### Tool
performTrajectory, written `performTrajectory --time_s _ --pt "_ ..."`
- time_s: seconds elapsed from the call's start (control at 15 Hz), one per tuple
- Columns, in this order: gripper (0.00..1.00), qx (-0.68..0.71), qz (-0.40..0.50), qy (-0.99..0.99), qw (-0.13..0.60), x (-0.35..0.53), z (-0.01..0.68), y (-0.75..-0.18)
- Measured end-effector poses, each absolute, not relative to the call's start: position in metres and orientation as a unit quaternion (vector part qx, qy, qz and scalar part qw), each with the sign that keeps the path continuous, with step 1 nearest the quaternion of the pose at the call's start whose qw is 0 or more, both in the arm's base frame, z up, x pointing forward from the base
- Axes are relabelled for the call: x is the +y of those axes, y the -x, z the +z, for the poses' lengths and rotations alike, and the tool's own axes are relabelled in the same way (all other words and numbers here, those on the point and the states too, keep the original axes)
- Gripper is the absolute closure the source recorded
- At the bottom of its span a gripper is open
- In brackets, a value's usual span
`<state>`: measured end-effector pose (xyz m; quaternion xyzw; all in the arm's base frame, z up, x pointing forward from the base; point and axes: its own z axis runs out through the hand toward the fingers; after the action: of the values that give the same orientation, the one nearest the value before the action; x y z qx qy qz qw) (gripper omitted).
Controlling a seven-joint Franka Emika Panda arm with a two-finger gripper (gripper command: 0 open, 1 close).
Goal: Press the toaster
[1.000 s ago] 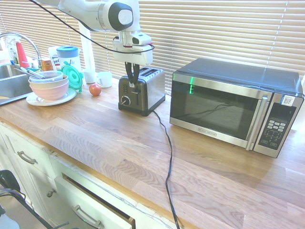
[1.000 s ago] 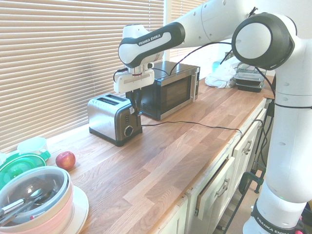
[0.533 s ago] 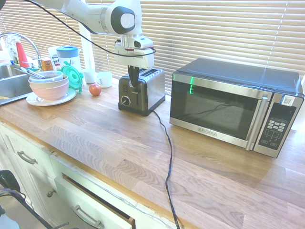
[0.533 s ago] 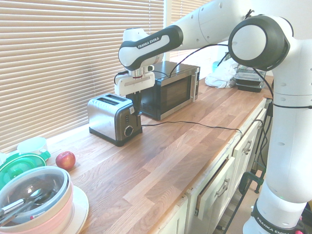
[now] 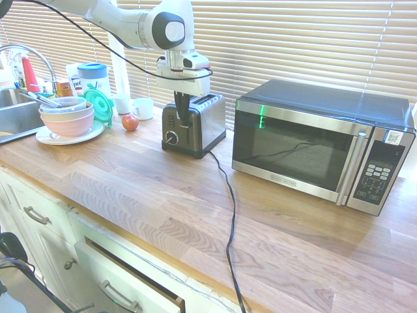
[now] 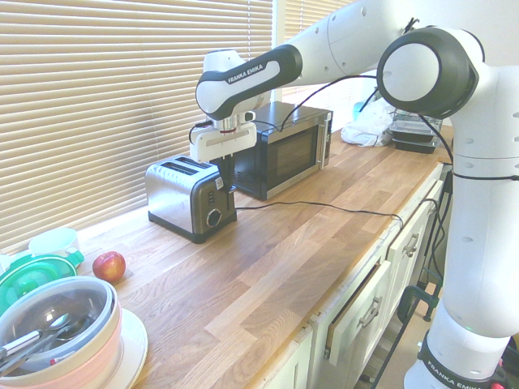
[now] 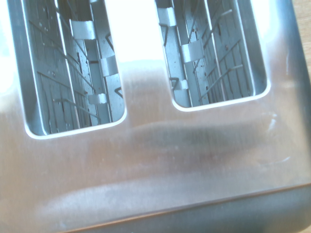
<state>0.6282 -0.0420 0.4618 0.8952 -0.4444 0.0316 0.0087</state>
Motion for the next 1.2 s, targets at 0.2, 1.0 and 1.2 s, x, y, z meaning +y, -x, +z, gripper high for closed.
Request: performTrajectory --time_s 0.2,1.0,1.2 --pt "1.00 -0.447 0.029 -0.894 0.005 -0.044 0.462 -0.629" --pt "1.00 -0.450 -0.003 -0.893 0.014 -0.056 0.419 -0.636" --pt "1.00 -0.451 -0.007 -0.892 0.013 -0.060 0.413 -0.637"
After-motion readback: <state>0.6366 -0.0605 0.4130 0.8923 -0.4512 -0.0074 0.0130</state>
